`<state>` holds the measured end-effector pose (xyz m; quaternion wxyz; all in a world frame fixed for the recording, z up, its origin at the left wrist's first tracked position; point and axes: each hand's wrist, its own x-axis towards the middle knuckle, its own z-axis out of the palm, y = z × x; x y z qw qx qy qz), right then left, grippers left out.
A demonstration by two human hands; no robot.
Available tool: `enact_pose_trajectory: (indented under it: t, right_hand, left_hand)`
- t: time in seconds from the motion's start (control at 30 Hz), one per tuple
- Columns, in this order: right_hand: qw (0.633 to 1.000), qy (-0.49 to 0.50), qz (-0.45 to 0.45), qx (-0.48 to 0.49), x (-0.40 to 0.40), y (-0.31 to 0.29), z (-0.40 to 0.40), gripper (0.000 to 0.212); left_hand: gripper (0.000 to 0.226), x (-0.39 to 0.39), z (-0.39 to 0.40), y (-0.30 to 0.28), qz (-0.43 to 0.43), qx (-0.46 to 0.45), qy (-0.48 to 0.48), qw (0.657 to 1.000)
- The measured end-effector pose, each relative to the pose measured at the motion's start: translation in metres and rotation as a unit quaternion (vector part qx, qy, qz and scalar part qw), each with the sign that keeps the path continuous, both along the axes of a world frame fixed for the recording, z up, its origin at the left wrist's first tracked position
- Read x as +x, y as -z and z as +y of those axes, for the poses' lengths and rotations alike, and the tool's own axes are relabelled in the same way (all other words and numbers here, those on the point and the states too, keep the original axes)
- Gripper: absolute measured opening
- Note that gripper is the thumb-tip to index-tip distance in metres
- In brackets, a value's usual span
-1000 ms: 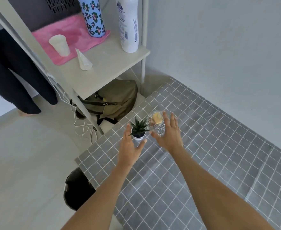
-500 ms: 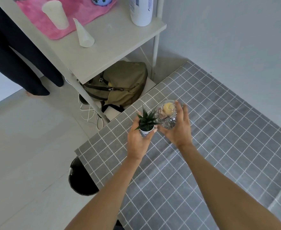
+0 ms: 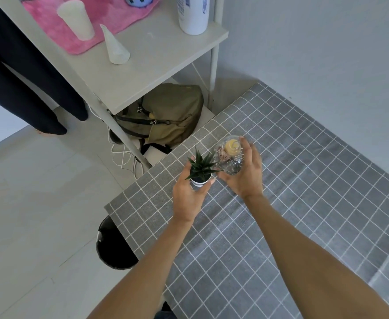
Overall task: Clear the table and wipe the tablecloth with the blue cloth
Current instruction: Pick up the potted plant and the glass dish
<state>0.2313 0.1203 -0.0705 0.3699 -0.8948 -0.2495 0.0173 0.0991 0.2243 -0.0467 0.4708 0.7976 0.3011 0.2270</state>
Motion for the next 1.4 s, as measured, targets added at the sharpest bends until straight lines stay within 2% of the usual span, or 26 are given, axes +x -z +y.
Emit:
enact_pose_trajectory:
  t: [0.4, 0.63, 1.0, 1.2, 1.4]
  right_hand:
    - [0.997, 0.063, -0.045, 0.023, -0.024, -0.004, -0.047, 0.095]
    - [0.985, 0.162, -0.043, 0.025, -0.051, -0.014, -0.12, 0.096]
    - [0.938, 0.342, -0.052, -0.001, -0.094, -0.034, -0.243, 0.097]
    - [0.907, 0.415, -0.069, -0.002, -0.107, -0.033, -0.288, 0.092]
    - [0.89, 0.453, -0.044, 0.004, -0.093, -0.018, -0.322, 0.093]
  left_hand:
    - [0.066, 0.007, -0.015, -0.019, 0.013, 0.047, 0.076, 0.996]
    - [0.069, 0.02, -0.059, -0.038, 0.002, 0.047, 0.141, 0.989]
    - [0.067, 0.045, -0.161, -0.044, -0.008, 0.049, 0.294, 0.955]
    - [0.071, 0.053, -0.209, -0.037, -0.007, 0.061, 0.338, 0.939]
    - [0.068, 0.069, -0.252, -0.017, 0.0, 0.053, 0.365, 0.93]
